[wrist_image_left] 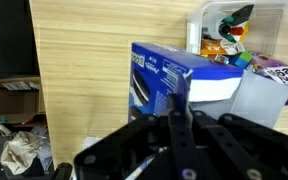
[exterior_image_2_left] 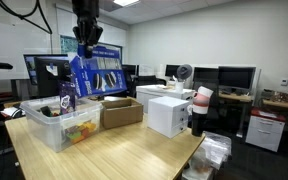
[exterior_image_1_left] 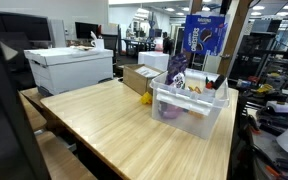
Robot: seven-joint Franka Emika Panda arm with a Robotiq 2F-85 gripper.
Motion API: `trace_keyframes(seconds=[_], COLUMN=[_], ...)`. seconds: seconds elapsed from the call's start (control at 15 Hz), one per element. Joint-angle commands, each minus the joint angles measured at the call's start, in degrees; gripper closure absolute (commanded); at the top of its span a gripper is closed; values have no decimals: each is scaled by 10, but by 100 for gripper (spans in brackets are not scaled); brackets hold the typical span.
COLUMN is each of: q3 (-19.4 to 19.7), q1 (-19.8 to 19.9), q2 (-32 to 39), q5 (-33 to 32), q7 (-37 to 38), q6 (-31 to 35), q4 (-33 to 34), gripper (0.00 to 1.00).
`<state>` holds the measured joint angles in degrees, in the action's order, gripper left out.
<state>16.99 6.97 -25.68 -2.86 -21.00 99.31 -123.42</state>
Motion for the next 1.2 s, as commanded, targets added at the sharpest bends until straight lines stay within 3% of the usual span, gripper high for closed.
trace_keyframes(seconds=[0.0,1.13], q3=[-2,15], q1=[10,4], q2=[-36,-31], q5=[-10,14], q7=[-19,-47], q6=[23,99], q4=[-44,-153], gripper=[100,100])
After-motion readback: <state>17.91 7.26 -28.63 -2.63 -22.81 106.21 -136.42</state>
